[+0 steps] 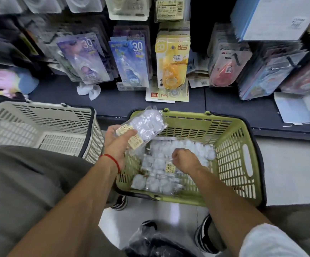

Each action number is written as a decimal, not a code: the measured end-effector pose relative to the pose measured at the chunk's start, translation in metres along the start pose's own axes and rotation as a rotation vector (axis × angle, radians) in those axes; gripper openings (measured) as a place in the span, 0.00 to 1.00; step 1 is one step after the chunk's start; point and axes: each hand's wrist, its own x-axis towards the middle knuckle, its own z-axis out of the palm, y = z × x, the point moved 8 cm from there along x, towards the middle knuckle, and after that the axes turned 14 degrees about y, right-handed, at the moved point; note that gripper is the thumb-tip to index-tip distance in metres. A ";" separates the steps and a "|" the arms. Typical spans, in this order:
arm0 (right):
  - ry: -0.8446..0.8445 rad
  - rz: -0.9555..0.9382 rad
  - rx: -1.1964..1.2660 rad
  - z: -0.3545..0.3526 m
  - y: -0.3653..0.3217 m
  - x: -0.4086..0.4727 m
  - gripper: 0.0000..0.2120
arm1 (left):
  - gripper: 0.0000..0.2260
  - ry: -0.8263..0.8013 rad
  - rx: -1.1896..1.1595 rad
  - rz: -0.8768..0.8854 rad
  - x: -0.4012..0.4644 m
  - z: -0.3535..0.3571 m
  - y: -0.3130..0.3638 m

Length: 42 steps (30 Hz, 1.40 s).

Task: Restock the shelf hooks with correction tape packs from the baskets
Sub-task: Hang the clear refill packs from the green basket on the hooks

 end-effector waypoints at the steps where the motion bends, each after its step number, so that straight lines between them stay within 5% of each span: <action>1: -0.015 -0.047 -0.091 0.009 -0.002 -0.002 0.14 | 0.18 0.001 0.004 -0.023 -0.002 -0.002 -0.002; 6: -0.028 -0.166 -0.251 0.018 -0.011 -0.010 0.13 | 0.17 -0.037 -0.058 -0.114 -0.012 -0.001 -0.016; 12: 0.035 0.230 0.462 -0.040 0.037 -0.014 0.08 | 0.09 -0.115 -0.142 -0.233 -0.019 0.010 -0.018; 15: 0.082 0.436 0.964 -0.070 0.069 -0.028 0.07 | 0.14 -0.084 -0.202 -0.234 -0.017 0.013 -0.015; 21: -0.095 0.310 1.410 -0.085 0.017 -0.036 0.09 | 0.19 -0.161 -0.188 -0.230 -0.032 0.035 -0.029; 25: -0.091 0.195 1.173 -0.080 -0.034 -0.025 0.04 | 0.15 -0.245 -0.260 -0.241 -0.034 0.046 -0.034; 29: -0.037 0.101 0.980 -0.074 -0.053 -0.009 0.08 | 0.23 -0.187 -0.215 -0.178 -0.024 0.033 -0.035; 32: 0.317 0.040 0.422 -0.076 -0.031 0.016 0.09 | 0.26 -0.118 -0.241 -0.179 -0.014 0.017 -0.034; 34: 0.263 -0.036 0.058 -0.052 -0.024 0.027 0.16 | 0.30 -0.071 -0.269 -0.161 -0.006 0.006 -0.029; 37: 0.153 -0.034 -0.036 -0.017 -0.013 0.036 0.26 | 0.31 -0.019 -0.297 -0.131 0.007 -0.010 -0.024; 42: 0.275 -0.046 0.052 -0.033 -0.007 0.054 0.12 | 0.38 0.003 -0.298 -0.082 0.015 -0.019 -0.017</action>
